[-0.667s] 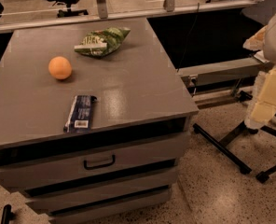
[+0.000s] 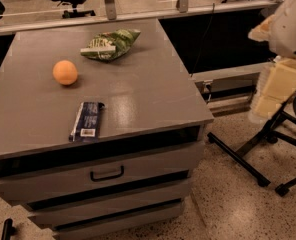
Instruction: Pick orange
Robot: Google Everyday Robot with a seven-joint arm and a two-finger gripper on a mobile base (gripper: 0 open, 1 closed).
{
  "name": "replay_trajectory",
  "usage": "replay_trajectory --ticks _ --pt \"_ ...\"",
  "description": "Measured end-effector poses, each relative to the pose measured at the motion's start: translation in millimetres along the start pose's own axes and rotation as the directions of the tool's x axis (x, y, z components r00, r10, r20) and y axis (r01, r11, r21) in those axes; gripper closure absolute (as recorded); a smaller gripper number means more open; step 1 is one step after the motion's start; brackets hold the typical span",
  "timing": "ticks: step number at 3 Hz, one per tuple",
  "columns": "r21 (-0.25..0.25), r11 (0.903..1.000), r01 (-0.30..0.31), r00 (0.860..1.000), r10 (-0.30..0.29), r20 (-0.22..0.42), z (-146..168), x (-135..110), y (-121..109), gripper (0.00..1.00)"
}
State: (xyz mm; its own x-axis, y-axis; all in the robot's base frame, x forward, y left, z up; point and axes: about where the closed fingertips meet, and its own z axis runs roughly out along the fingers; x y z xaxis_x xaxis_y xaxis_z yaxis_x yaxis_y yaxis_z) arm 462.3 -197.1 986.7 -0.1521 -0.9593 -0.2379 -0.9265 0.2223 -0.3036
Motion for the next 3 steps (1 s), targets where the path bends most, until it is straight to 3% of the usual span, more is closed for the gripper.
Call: replay_trajectory --ticks 1,2,3 --pt "0.044 0.9935 0.105 0.984 -0.110 0.137 11 -62 -40 0.00" --pt "0.078 0.9743 0.212 0.929 -0.225 0.293 25 -146 -82 0.00" --pt "0.053 0.9502 0.307 0.838 -0.296 0.459 55 -246 -110 0.00"
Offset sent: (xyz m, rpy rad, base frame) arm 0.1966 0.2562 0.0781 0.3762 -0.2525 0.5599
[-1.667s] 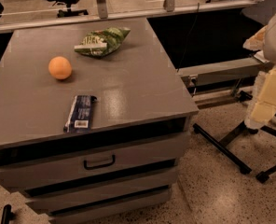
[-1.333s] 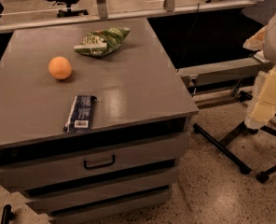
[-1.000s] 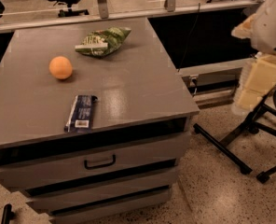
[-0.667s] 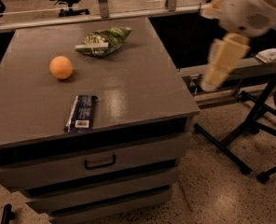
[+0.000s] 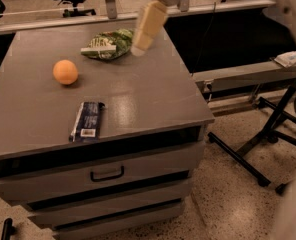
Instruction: Pick orange
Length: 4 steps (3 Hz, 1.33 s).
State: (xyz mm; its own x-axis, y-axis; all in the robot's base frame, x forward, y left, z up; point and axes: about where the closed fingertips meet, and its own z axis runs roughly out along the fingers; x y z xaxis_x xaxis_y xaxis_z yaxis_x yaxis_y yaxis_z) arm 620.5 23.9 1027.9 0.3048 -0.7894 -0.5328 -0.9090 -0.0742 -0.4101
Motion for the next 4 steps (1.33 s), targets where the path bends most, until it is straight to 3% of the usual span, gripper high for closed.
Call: replay_trajectory --ticks 1,2,3,4 --pt "-0.070 0.9966 0.045 0.990 -0.035 0.135 55 -53 -29 0.00" --pt "-0.147 0.9878 0.051 0.981 -0.021 0.195 104 -83 -39 0.00" --pt "-0.231 0.9727 0.023 0.977 0.027 0.211 144 -97 -36 0.00" --pt "-0.252 0.9676 0.004 0.975 0.052 0.216 167 -100 -37 0.00"
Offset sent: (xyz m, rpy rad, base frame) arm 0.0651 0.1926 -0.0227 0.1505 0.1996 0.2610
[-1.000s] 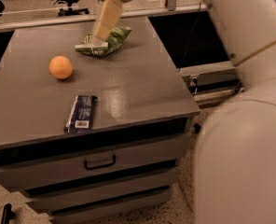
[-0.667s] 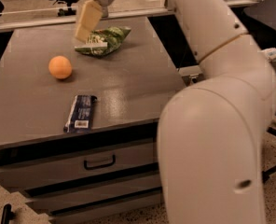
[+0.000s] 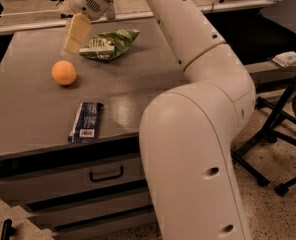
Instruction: Pick orange
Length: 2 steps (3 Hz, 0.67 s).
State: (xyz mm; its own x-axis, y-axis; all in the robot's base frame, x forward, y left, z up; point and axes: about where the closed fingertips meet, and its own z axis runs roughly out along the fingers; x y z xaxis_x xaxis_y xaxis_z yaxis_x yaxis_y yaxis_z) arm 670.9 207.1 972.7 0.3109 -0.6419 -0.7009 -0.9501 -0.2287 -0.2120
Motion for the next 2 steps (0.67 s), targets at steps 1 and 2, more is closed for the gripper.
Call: replay_trajectory --ticks 1,2 --pt "0.019 0.9997 -0.017 1.000 0.017 -0.001 13 7 -7 0.00" --pt "0.040 0.9990 -0.017 1.000 0.018 -0.006 25 14 -10 0.00"
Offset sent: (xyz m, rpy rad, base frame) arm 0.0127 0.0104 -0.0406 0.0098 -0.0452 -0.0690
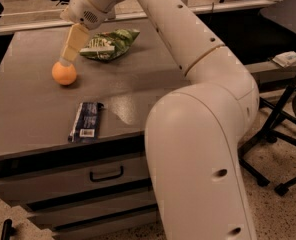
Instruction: Pick orange
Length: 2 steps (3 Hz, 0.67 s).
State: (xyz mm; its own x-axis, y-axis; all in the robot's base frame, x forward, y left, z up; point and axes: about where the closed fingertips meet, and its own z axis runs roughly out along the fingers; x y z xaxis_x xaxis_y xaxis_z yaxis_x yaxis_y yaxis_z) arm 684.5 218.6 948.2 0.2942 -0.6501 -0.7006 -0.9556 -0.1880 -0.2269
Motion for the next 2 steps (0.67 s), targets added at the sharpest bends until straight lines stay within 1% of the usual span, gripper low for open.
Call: replay_trajectory --ticks 1,2 --pt "0.001 0.9998 0.021 1.000 -0.021 -0.002 19 6 2 0.00" --pt "0.004 0.9997 0.026 1.000 -0.026 -0.001 34 13 3 0.00"
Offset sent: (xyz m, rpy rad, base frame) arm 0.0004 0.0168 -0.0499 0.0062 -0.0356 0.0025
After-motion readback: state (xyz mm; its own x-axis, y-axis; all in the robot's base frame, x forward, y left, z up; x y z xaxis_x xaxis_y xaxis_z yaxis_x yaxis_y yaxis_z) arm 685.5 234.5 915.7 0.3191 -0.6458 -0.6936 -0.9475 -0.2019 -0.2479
